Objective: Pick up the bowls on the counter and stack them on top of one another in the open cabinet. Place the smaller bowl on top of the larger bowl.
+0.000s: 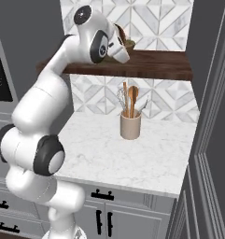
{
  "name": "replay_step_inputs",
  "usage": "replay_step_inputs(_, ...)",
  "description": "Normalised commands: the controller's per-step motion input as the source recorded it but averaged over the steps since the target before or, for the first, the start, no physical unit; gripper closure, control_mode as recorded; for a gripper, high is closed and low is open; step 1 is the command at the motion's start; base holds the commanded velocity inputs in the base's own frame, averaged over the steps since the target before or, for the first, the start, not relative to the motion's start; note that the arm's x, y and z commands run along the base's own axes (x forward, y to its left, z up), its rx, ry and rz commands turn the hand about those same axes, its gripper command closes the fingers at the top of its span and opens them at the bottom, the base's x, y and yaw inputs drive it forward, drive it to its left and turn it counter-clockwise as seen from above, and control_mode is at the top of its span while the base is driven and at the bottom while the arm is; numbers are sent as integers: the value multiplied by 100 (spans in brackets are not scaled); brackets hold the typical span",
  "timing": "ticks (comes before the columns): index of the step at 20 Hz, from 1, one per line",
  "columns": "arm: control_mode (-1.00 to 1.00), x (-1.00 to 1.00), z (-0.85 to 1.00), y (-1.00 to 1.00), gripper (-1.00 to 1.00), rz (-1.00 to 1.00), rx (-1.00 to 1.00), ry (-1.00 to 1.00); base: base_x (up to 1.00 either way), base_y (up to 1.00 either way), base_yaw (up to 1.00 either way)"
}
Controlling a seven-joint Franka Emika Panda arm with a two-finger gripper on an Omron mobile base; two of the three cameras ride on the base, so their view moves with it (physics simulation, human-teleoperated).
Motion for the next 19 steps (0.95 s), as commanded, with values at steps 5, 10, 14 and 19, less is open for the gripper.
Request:
replay_step_inputs(5,-100,-100,-59,-43,-100,0,6,-34,0,0,0)
replay_step_inputs(10,-100,-100,-88,-29,-100,0,0,-14,0,0,0)
replay_step_inputs(14,-100,-100,-100,-2,-100,6,-11,3,0,0,0)
replay_step_inputs(19,-100,-80,-70,10,-100,12,-15,13,0,0,0)
